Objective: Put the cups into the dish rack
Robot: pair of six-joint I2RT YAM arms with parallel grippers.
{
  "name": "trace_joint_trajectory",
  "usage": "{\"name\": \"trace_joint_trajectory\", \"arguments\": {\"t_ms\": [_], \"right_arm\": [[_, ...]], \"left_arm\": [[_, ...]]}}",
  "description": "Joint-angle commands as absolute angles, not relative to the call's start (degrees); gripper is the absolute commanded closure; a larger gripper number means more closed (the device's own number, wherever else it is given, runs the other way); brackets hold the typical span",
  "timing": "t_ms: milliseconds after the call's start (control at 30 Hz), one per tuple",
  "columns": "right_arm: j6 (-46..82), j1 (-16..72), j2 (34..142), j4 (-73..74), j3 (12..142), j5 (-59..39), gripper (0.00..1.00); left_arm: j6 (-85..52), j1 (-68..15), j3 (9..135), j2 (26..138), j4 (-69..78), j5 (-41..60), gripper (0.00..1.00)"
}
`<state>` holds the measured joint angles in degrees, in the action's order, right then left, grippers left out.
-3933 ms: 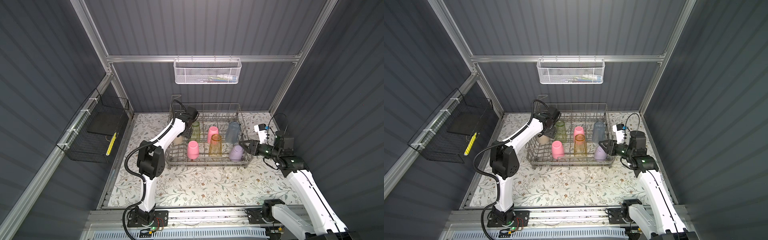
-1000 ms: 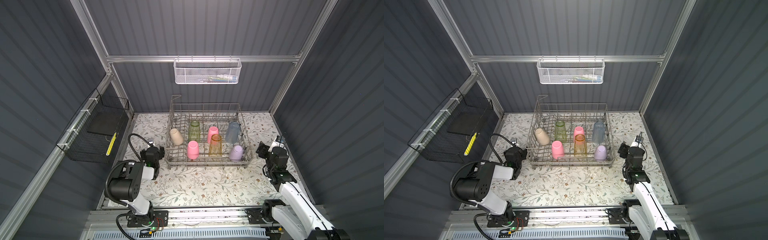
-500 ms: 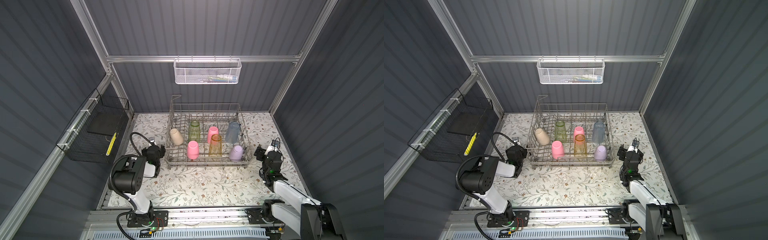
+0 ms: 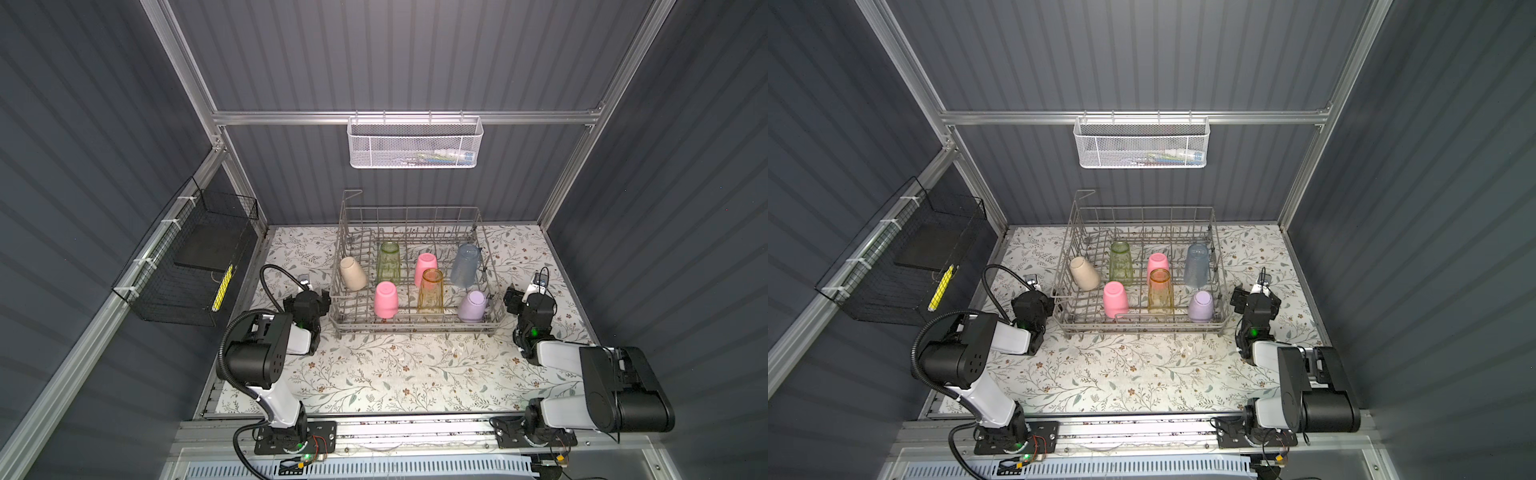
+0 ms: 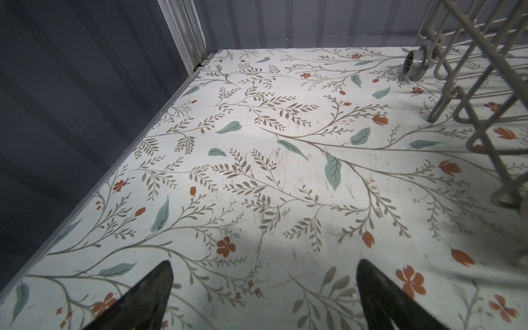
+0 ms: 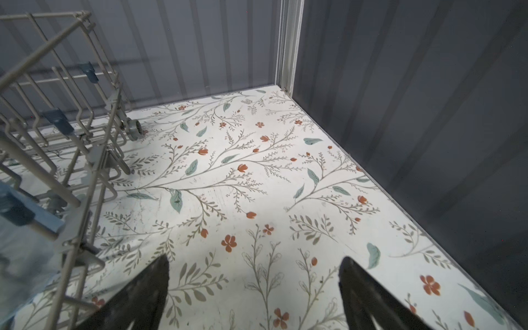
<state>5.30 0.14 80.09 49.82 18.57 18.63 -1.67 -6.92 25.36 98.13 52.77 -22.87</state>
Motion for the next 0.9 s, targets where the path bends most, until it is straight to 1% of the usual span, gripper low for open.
{"name": "trace_joint_trajectory", "arguments": {"t_ms": [0, 133, 200, 233, 267, 300, 367, 433, 533, 867], "right_arm": [[4.66, 0.00, 80.76, 48.29, 21.59, 15.99, 0.06], [4.20, -0.48, 81.29, 52.20, 19.31, 12.76, 0.02], [4.10, -0.79, 84.21, 60.82, 16.89, 13.70, 0.01], [4.09, -0.68, 84.36, 60.53, 17.02, 13.72, 0.01], [4.84, -0.87, 82.76, 55.90, 17.81, 13.41, 0.01], [4.88, -0.86, 82.54, 55.45, 17.81, 13.28, 0.01], [4.20, -0.87, 84.45, 61.00, 16.91, 13.53, 0.01], [4.66, -0.88, 83.07, 56.95, 17.63, 13.52, 0.01], [4.33, -0.88, 84.03, 59.93, 17.01, 13.47, 0.01], [4.43, -0.88, 83.79, 59.24, 17.09, 13.44, 0.01]], "left_arm": [[-1.14, -6.59, 25.96, 98.26, 53.97, -23.20, 0.00], [-1.14, -6.59, 25.95, 98.26, 54.03, -23.20, 0.00], [-1.14, -6.59, 25.97, 98.26, 53.97, -23.20, 0.00], [-1.14, -6.59, 25.93, 98.26, 54.00, -23.23, 0.00], [-1.14, -6.59, 25.91, 98.26, 53.97, -23.20, 0.00], [-1.14, -6.59, 25.94, 98.26, 53.96, -23.20, 0.00], [-1.14, -6.59, 25.93, 98.26, 53.97, -23.21, 0.00], [-1.14, -6.59, 25.93, 98.31, 54.00, -23.23, 0.00], [-1.14, -6.59, 26.00, 98.26, 53.95, -23.20, 0.00], [-1.14, -6.57, 26.35, 98.36, 53.58, -23.12, 0.00]]}}
